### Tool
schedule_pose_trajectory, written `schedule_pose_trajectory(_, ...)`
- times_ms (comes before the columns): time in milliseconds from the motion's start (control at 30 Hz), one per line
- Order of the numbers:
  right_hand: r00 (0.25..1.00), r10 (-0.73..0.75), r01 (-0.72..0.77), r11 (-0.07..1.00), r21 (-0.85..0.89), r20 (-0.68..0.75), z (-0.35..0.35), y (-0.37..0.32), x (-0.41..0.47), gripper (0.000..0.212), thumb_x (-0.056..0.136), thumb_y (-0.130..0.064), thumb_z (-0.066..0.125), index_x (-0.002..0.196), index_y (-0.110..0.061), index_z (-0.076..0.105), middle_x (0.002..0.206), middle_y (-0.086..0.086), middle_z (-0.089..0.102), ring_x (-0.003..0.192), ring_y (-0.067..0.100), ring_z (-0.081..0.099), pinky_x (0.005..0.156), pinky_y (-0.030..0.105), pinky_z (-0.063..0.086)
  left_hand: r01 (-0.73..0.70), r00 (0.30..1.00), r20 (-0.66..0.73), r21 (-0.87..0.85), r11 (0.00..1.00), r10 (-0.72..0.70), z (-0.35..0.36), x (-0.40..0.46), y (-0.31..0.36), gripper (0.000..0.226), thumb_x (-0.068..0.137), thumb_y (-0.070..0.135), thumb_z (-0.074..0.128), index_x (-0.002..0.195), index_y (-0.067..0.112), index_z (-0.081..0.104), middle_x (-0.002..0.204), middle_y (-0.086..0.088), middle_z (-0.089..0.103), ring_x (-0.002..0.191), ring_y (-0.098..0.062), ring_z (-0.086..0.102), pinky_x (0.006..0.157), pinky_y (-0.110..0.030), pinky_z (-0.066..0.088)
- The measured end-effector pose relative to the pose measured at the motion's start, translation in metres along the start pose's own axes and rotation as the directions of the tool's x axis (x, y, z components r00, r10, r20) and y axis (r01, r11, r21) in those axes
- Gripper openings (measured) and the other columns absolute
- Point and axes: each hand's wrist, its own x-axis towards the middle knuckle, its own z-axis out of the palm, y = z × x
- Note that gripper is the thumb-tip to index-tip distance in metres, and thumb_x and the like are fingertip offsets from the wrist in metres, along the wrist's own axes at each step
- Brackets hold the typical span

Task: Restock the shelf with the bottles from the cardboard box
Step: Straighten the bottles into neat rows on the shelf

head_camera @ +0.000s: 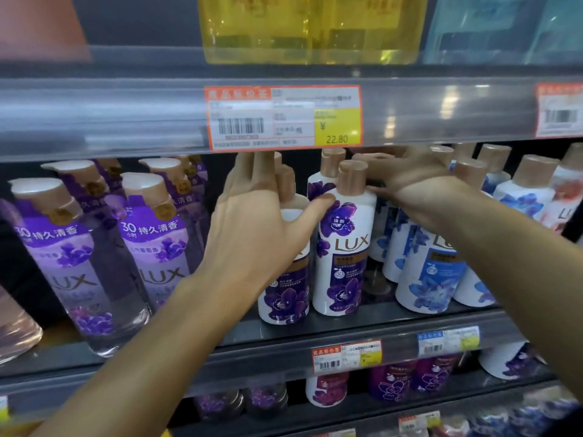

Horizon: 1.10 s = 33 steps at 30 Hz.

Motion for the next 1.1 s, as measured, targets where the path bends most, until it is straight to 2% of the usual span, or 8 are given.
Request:
schedule_pose_trajectory(133, 0.99, -0.116, 0.131, 0.968, -0.216, 0.081, -0.012, -0.002, -0.006, 0.036, 0.082, -0.027, 0.074, 0.117, -0.024, 0.064, 0.12, 0.0, 0.065, 0.108, 0.015, 0.062, 0.097, 0.035, 0.05, -0.034, 0.999, 0.02, 0.19, 0.981, 0.031, 0.001, -0.017, 0.005, 0.066, 0.077, 0.067, 0.059, 0.111, 0.011, 0.055, 0.125, -0.012, 0.055, 0.117, -0.034, 0.05, 0.098, -0.051, 0.043)
schedule_pose_trajectory(233, 0.98, -0.159, 0.193, 0.909, -0.37, 0.12, -0.013, -0.006, -0.003, 0.044, 0.084, -0.028, 0.071, 0.126, -0.023, 0.059, 0.125, -0.002, 0.062, 0.11, 0.014, 0.059, 0.096, 0.03, 0.048, -0.123, 0.992, 0.052, 0.281, 0.952, 0.113, 0.004, -0.026, 0.003, 0.084, 0.08, 0.064, 0.057, 0.138, 0.005, 0.041, 0.144, -0.019, 0.043, 0.131, -0.037, 0.041, 0.106, -0.054, 0.035)
schedule_pose_trajectory(333, 0.966, -0.198, 0.254, 0.851, -0.459, 0.167, -0.01, -0.008, 0.004, 0.044, 0.085, -0.031, 0.069, 0.127, -0.023, 0.057, 0.124, -0.003, 0.062, 0.109, 0.014, 0.059, 0.097, 0.03, 0.047, -0.185, 0.983, 0.075, 0.298, 0.936, 0.17, 0.006, -0.031, 0.002, 0.088, 0.081, 0.061, 0.057, 0.145, 0.008, 0.03, 0.153, -0.016, 0.031, 0.143, -0.03, 0.025, 0.111, -0.053, 0.029)
schedule_pose_trajectory(533, 0.929, -0.192, 0.351, 0.728, -0.589, 0.316, -0.014, -0.015, 0.017, 0.042, 0.086, -0.037, 0.066, 0.125, -0.025, 0.058, 0.105, -0.011, 0.059, 0.088, 0.006, 0.055, 0.066, 0.013, 0.038, -0.175, 0.985, 0.067, 0.369, 0.913, 0.162, 0.001, -0.037, -0.004, 0.088, 0.079, 0.062, 0.053, 0.144, 0.006, 0.032, 0.154, -0.017, 0.029, 0.145, -0.03, 0.019, 0.112, -0.055, 0.025)
schedule_pose_trajectory(600, 0.918, -0.148, 0.356, 0.716, -0.601, 0.367, -0.017, -0.018, 0.02, 0.04, 0.085, -0.041, 0.066, 0.122, -0.027, 0.059, 0.104, -0.013, 0.059, 0.086, 0.003, 0.055, 0.068, 0.015, 0.04, -0.181, 0.983, 0.076, 0.374, 0.91, 0.164, 0.001, -0.038, -0.005, 0.09, 0.079, 0.063, 0.053, 0.146, 0.006, 0.031, 0.155, -0.017, 0.028, 0.146, -0.03, 0.018, 0.113, -0.054, 0.024)
schedule_pose_trajectory(767, 0.872, -0.108, 0.383, 0.758, -0.529, 0.477, -0.018, -0.015, 0.023, 0.039, 0.086, -0.031, 0.067, 0.123, -0.019, 0.063, 0.108, -0.005, 0.066, 0.101, 0.013, 0.062, 0.096, 0.036, 0.05, -0.218, 0.976, 0.079, 0.345, 0.913, 0.203, 0.008, -0.043, -0.005, 0.089, 0.079, 0.06, 0.056, 0.147, 0.008, 0.03, 0.154, -0.015, 0.028, 0.146, -0.03, 0.018, 0.111, -0.057, 0.027)
schedule_pose_trajectory(967, 0.837, -0.066, 0.342, 0.838, -0.425, 0.543, -0.02, -0.01, 0.029, 0.033, 0.088, -0.018, 0.066, 0.12, -0.021, 0.064, 0.106, 0.0, 0.072, 0.097, 0.018, 0.069, 0.084, 0.035, 0.058, -0.185, 0.983, 0.05, 0.286, 0.94, 0.178, 0.01, -0.04, -0.002, 0.09, 0.079, 0.061, 0.055, 0.147, 0.008, 0.028, 0.157, -0.016, 0.023, 0.146, -0.031, 0.015, 0.113, -0.049, 0.024)
schedule_pose_trajectory(1100, 0.834, -0.088, 0.369, 0.824, -0.431, 0.545, -0.022, -0.009, 0.029, 0.037, 0.086, -0.023, 0.069, 0.122, -0.019, 0.063, 0.107, 0.001, 0.072, 0.097, 0.018, 0.069, 0.084, 0.036, 0.058, -0.148, 0.989, 0.056, 0.246, 0.958, 0.139, 0.008, -0.038, 0.0, 0.09, 0.08, 0.061, 0.059, 0.147, 0.01, 0.027, 0.157, -0.016, 0.021, 0.146, -0.029, 0.018, 0.104, -0.051, 0.038)
